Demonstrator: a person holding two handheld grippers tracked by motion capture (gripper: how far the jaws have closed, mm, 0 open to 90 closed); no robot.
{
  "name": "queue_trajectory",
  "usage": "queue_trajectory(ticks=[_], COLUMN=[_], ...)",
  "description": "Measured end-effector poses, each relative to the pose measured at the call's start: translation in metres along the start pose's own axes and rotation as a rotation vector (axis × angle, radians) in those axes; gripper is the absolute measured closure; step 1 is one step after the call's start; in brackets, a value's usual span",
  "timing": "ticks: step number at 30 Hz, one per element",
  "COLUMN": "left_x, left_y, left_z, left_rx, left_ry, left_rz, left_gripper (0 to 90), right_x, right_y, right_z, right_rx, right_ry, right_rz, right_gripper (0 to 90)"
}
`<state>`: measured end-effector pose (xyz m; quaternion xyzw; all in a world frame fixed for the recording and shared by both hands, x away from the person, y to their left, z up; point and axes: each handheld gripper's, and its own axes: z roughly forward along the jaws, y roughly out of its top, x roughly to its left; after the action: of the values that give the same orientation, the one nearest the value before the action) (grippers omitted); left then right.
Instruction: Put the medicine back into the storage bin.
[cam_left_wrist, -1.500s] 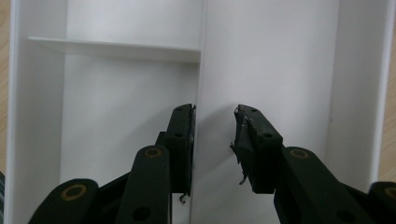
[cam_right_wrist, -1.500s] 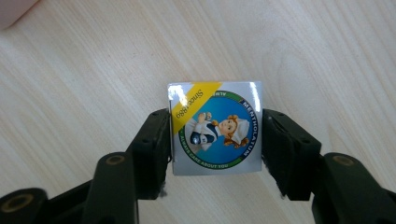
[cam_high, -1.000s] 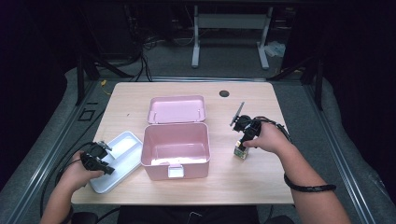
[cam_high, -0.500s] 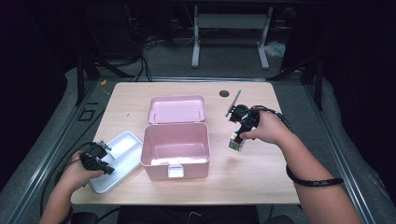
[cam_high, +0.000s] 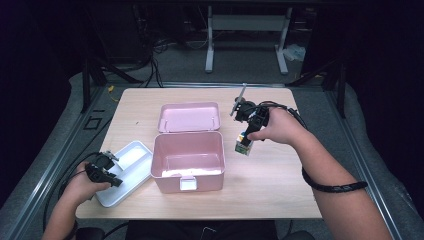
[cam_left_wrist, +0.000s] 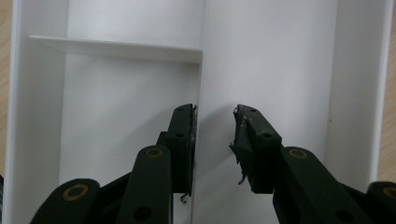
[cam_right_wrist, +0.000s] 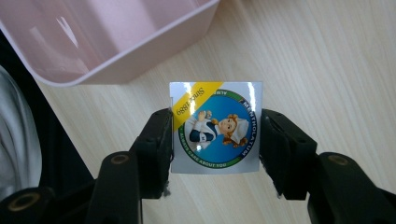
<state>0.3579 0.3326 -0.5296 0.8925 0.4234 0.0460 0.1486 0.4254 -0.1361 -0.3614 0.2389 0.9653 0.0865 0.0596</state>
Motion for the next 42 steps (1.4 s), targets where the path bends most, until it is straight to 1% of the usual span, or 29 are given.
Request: queue_trajectory(ticks=[2, 3, 6, 7, 8, 9, 10, 11, 12, 14, 15, 17, 19, 20, 21, 23, 25, 26, 27, 28, 29, 34, 35, 36, 39, 40, 41, 42], left_x=[0.0, 0.0, 0.0, 0.0, 0.0, 0.0, 0.0, 0.0, 0.0, 0.0, 0.0, 0.0, 0.001, 0.001, 0.001, 0.001, 0.001, 0.0, 0.0, 0.0, 0.0, 0.001, 0.001, 0.001, 0.0, 0.0, 0.0, 0.0], left_y=[0.0, 0.0, 0.0, 0.0, 0.0, 0.0, 0.0, 0.0, 0.0, 0.0, 0.0, 0.0, 0.0, 0.0, 0.0, 0.0, -0.001, -0.001, -0.001, -0.001, -0.001, -0.001, -0.001, -0.001, -0.001, -0.001, 0.0, 0.0], left_z=[0.0, 0.0, 0.0, 0.0, 0.0, 0.0, 0.0, 0.0, 0.0, 0.0, 0.0, 0.0, 0.0, 0.0, 0.0, 0.0, 0.0, 0.0, 0.0, 0.0, 0.0, 0.0, 0.0, 0.0, 0.0, 0.0, 0.0, 0.0], left_rx=[0.0, 0.0, -0.001, -0.003, -0.003, -0.003, -0.004, -0.005, -0.004, -0.004, -0.005, -0.005, -0.004, -0.004, -0.005, -0.007, -0.007, -0.009, -0.009, -0.008, -0.008, -0.01, -0.01, -0.009, -0.009, -0.009, -0.009, -0.009], left_ry=[0.0, 0.0, -0.002, -0.004, -0.003, -0.003, -0.002, -0.003, -0.003, -0.002, -0.002, -0.003, -0.005, -0.005, -0.005, -0.005, -0.004, -0.003, -0.003, -0.002, -0.003, -0.005, -0.005, -0.006, -0.005, -0.005, -0.004, -0.004], left_rz=[0.0, 0.0, -0.001, -0.001, -0.001, -0.001, 0.002, 0.0, -0.002, -0.002, 0.001, 0.001, 0.001, 0.001, 0.002, 0.003, 0.001, 0.002, 0.002, 0.003, 0.003, 0.005, 0.005, 0.005, 0.006, 0.006, 0.007, 0.007], left_gripper=[67.5, 67.5, 67.6, 67.6, 67.5, 67.5, 67.5, 67.5, 67.5, 67.5, 67.5, 67.5, 67.5, 67.5, 67.5, 67.5, 67.5, 67.5, 67.5, 67.5, 67.4, 67.4, 67.4, 67.4, 67.4, 67.4, 67.3, 67.3], right_x=[0.001, 0.002, 0.003, 0.005, 0.007, 0.007, 0.008, 0.01, 0.011, 0.012, 0.017, 0.018, 0.023, 0.025, 0.029, 0.033, 0.035, 0.039, 0.039, 0.044, 0.045, 0.054, 0.054, 0.057, 0.062, 0.062, 0.064, 0.065], right_y=[0.003, 0.005, 0.008, 0.01, 0.013, 0.013, 0.016, 0.018, 0.019, 0.022, 0.026, 0.028, 0.035, 0.038, 0.042, 0.047, 0.049, 0.054, 0.054, 0.058, 0.059, 0.067, 0.067, 0.069, 0.072, 0.072, 0.073, 0.073], right_z=[-0.003, -0.005, -0.009, -0.012, -0.017, -0.017, -0.022, -0.025, -0.026, -0.028, -0.031, -0.032, -0.034, -0.034, -0.034, -0.035, -0.034, -0.033, -0.033, -0.03, -0.029, -0.018, -0.018, -0.011, -0.001, -0.001, 0.005, 0.008], right_rx=[-0.01, -0.001, 0.004, -0.011, -0.021, -0.021, -0.028, -0.036, -0.045, -0.039, -0.041, -0.038, -0.04, -0.033, -0.043, -0.043, -0.047, -0.047, -0.047, -0.041, -0.043, -0.039, -0.039, -0.041, -0.041, -0.041, -0.045, -0.053], right_ry=[0.002, 0.002, 0.02, 0.003, 0.01, 0.01, 0.026, 0.011, 0.02, 0.018, 0.002, 0.006, 0.007, 0.018, 0.027, 0.03, 0.033, 0.038, 0.038, 0.043, 0.048, 0.058, 0.058, 0.066, 0.068, 0.068, 0.067, 0.065], right_rz=[-0.01, -0.017, -0.023, -0.027, -0.03, -0.03, -0.04, -0.041, -0.044, -0.053, -0.071, -0.076, -0.101, -0.106, -0.118, -0.133, -0.139, -0.153, -0.153, -0.171, -0.172, -0.21, -0.21, -0.226, -0.262, -0.262, -0.293, -0.311], right_gripper=[46.3, 46.3, 46.3, 46.3, 46.3, 46.3, 46.3, 46.3, 46.3, 46.3, 46.3, 46.3, 46.3, 46.3, 46.3, 46.3, 46.3, 46.3, 46.3, 46.3, 46.3, 46.3, 46.3, 46.3, 46.3, 46.3, 46.4, 46.4])
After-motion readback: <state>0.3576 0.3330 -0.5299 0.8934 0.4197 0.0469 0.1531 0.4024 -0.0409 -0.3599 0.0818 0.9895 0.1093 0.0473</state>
